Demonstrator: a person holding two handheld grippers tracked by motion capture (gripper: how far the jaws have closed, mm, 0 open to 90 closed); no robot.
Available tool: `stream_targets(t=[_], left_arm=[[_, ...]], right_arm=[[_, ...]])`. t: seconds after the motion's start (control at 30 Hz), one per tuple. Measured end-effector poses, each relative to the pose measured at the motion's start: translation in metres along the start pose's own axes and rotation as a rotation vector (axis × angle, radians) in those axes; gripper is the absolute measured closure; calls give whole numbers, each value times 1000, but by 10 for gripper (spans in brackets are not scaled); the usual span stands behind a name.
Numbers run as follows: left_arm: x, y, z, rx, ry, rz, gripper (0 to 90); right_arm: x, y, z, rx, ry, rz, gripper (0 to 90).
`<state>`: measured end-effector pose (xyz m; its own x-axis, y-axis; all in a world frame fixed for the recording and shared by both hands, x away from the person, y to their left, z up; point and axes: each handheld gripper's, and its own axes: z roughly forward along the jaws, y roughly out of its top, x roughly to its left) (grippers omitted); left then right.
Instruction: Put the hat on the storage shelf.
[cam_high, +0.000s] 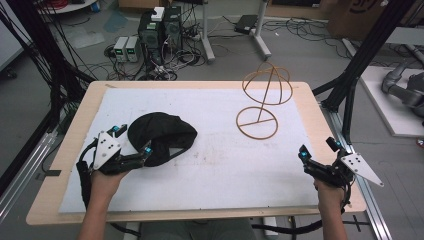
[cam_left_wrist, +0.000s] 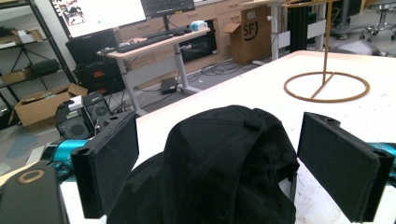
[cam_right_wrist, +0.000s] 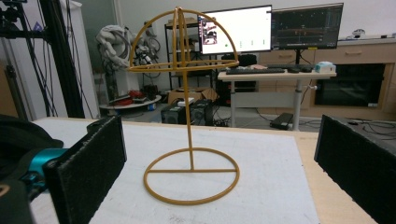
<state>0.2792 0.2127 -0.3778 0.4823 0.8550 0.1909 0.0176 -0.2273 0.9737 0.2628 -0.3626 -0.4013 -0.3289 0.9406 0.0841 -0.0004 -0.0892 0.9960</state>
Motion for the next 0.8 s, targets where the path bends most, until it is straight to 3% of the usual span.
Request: stream_targets(t=[0.2,0.47,0.8], left_arm=[[-6,2,13,30,-21,14,134],[-14,-4,31,93,-9,92,139],[-8,-22,45,167,21,77,156]], right_arm=[[-1,0,0,-2,1,-3,16],[-1,-1,0,-2,2,3,16],[-2,-1,1,-4,3,4,17]])
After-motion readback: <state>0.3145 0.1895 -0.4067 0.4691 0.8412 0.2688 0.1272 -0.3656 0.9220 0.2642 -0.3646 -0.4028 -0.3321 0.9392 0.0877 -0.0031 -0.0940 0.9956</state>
